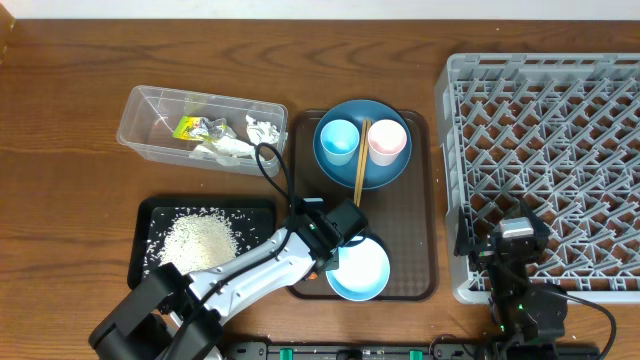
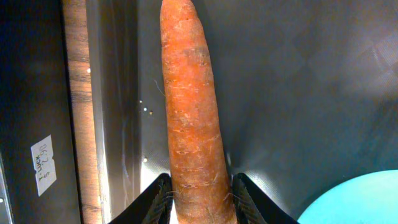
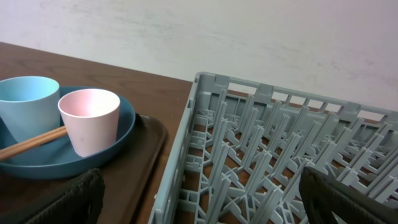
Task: Sort waste into correct bins and load items into the dishwasher rack
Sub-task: 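Grasp the orange carrot beside the brown tray with the left gripper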
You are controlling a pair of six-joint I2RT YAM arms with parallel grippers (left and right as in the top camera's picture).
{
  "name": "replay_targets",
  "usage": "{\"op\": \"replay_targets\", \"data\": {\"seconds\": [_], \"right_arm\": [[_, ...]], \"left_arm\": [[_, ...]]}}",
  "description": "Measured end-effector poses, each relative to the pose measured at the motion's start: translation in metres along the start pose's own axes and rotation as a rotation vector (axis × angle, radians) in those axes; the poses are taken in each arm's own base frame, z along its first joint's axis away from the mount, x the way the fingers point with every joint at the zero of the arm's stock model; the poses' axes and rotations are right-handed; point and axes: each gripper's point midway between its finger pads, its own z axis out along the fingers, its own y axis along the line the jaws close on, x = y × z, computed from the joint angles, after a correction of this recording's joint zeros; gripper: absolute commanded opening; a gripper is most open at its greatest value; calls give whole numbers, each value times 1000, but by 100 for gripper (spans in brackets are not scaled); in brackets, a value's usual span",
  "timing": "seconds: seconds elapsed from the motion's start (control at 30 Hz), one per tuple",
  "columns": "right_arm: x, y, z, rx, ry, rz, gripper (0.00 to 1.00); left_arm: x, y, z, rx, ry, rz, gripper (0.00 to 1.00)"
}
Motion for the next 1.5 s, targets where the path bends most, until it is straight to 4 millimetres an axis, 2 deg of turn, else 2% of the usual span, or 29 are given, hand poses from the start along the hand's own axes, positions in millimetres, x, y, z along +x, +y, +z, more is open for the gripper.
{"op": "replay_targets", "data": {"seconds": [0.77,1.1,1.5], "right_arm": [[0,0,0,0,0,0,99],[0,0,0,0,0,0,99],[0,0,0,0,0,0,99]], "left_arm": [[-6,3,1,8,5,-25,35],[-16,-3,-25,89,-60,-12,40],[-16,-3,-23,83,-54,-5,42]]}}
